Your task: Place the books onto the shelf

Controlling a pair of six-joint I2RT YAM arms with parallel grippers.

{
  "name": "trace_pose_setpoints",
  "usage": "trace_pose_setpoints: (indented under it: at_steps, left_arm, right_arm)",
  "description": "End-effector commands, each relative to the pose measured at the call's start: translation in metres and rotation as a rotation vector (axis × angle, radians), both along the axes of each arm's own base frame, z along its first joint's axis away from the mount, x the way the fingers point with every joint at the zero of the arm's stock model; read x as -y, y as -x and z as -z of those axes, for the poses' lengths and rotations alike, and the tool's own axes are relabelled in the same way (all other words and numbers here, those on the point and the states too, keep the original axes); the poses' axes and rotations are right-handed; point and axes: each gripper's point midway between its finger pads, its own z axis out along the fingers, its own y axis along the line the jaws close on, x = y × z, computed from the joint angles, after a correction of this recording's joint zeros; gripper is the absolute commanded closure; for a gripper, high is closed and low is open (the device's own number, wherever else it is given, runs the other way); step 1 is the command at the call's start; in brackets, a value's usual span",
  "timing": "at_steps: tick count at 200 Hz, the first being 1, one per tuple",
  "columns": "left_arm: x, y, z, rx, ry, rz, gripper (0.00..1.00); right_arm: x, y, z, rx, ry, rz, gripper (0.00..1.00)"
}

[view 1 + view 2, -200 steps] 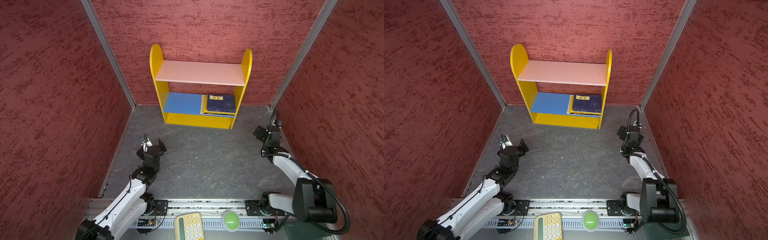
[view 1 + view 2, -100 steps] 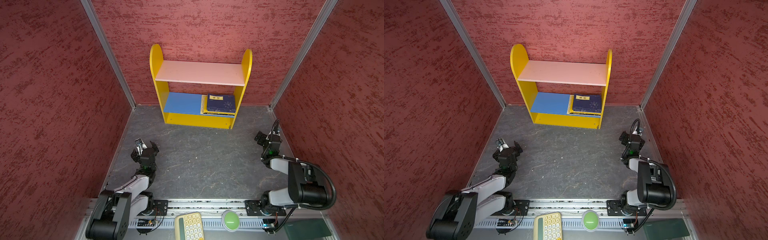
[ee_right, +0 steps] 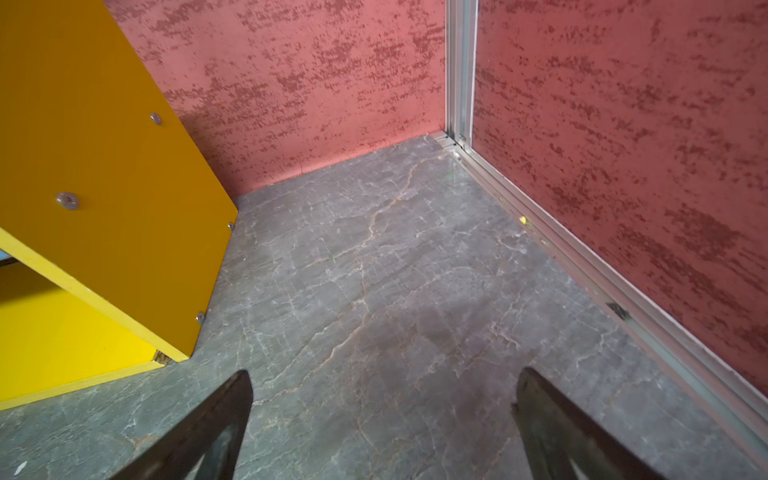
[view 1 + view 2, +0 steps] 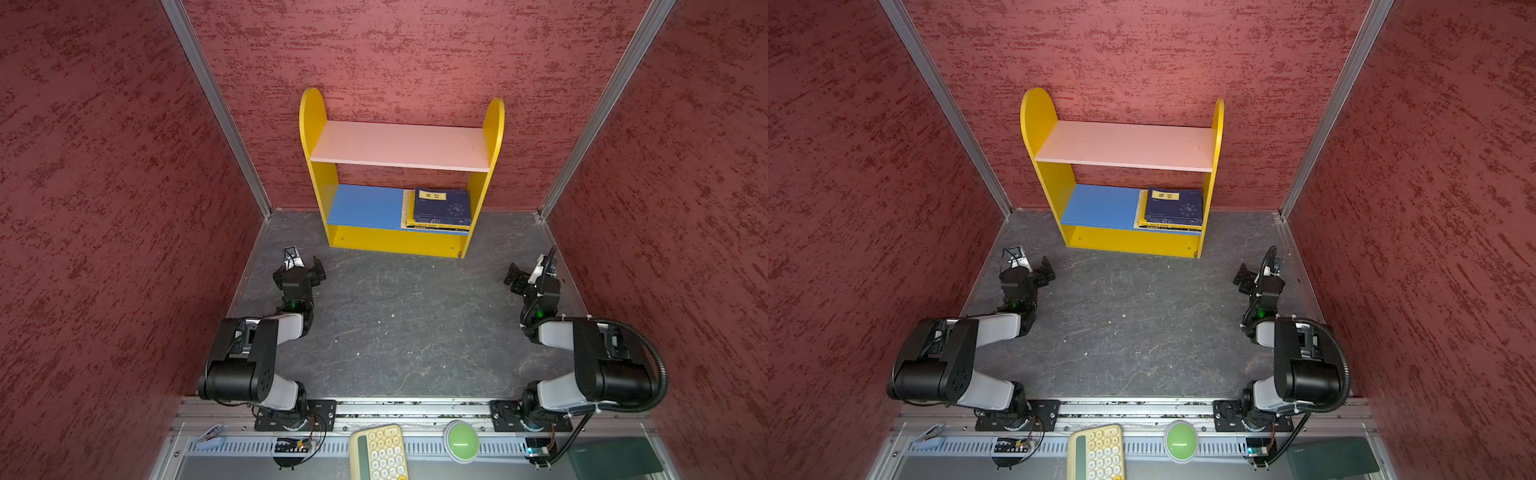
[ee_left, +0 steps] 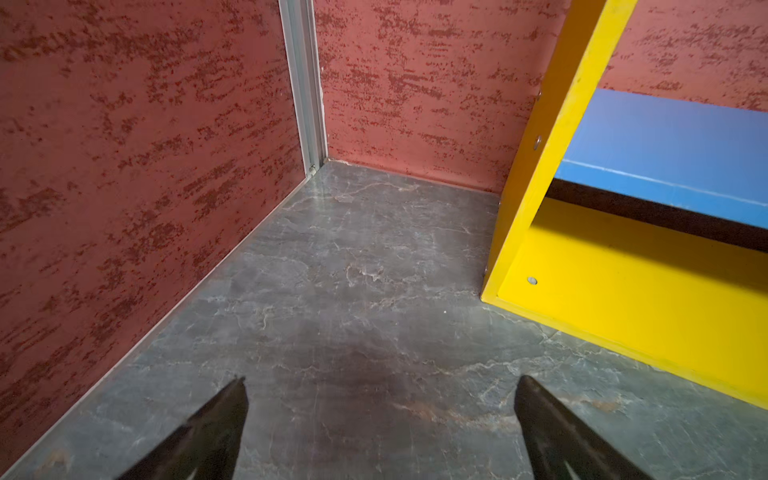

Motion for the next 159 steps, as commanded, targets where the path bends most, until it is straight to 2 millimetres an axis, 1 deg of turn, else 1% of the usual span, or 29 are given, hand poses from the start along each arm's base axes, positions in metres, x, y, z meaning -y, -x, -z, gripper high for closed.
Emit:
trace_pose_setpoints:
  at_steps: [1,22,39,46,51,55,62,65,69,83,91,99,111,133,145,151,154,158,159]
  left_arm:
    - [0.008,-0.004,0.011,-0.045,0.021,0.067,0.01]
    - [0.008,-0.004,0.012,-0.049,0.023,0.069,0.01]
    - [0.008,-0.004,0.012,-0.050,0.022,0.069,0.00]
    - [0.009,-0.004,0.012,-0.050,0.023,0.074,0.01]
    - [0.011,-0.004,0.012,-0.048,0.020,0.089,0.00]
    - [0.015,-0.004,0.012,-0.046,0.016,0.108,0.01]
    - [0.021,-0.004,0.011,-0.033,-0.005,0.127,0.01]
    - [0.021,-0.004,0.011,-0.030,-0.011,0.127,0.01]
    - [0.021,-0.004,0.012,-0.034,-0.010,0.127,0.01]
    - [0.020,-0.003,0.012,-0.033,0.003,0.132,0.00]
    - [0.020,-0.003,0.012,-0.034,0.005,0.135,0.01]
    - [0.020,-0.003,0.012,-0.029,0.006,0.136,0.01]
    - [0.021,-0.003,0.012,-0.029,0.005,0.139,0.01]
    - [0.022,-0.002,0.012,-0.023,0.003,0.144,0.01]
    - [0.025,0.003,0.015,-0.005,0.008,0.163,0.01]
    - [0.027,0.005,0.010,0.082,-0.032,0.173,0.00]
    - [0.031,0.006,0.012,0.077,-0.057,0.170,0.01]
    - [0.034,0.008,0.019,0.019,-0.061,0.157,0.00]
    - [0.034,0.008,0.018,0.020,-0.054,0.156,0.01]
  right_arm:
    - [-0.003,-0.004,-0.021,0.074,0.033,-0.034,0.01]
    - [-0.009,-0.003,-0.023,0.094,0.047,-0.072,0.01]
    - [-0.020,0.000,-0.024,0.114,0.072,-0.118,0.01]
    - [-0.027,0.004,-0.017,0.114,0.089,-0.140,0.01]
    - [-0.028,0.008,-0.011,0.132,0.101,-0.133,0.01]
    - [-0.030,0.011,-0.018,0.186,0.111,-0.130,0.01]
    - [-0.025,0.013,-0.027,0.205,0.111,-0.098,0.01]
    - [-0.022,0.013,-0.020,0.166,0.100,-0.083,0.01]
    - [-0.019,0.013,-0.016,0.145,0.092,-0.067,0.01]
    - [-0.021,0.007,-0.020,0.162,0.108,-0.075,0.01]
    - [-0.022,0.007,-0.014,0.132,0.102,-0.077,0.01]
    - [-0.022,0.006,-0.016,0.145,0.106,-0.074,0.01]
    - [-0.021,0.004,-0.013,0.125,0.104,-0.071,0.01]
    - [-0.021,0.004,-0.014,0.126,0.107,-0.067,0.01]
    - [-0.022,0.004,-0.014,0.125,0.109,-0.068,0.01]
    - [-0.022,0.004,-0.014,0.127,0.109,-0.068,0.01]
    - [-0.022,0.004,-0.014,0.126,0.109,-0.068,0.01]
    - [-0.022,0.004,-0.014,0.126,0.111,-0.068,0.01]
    - [-0.022,0.004,-0.014,0.127,0.111,-0.067,0.01]
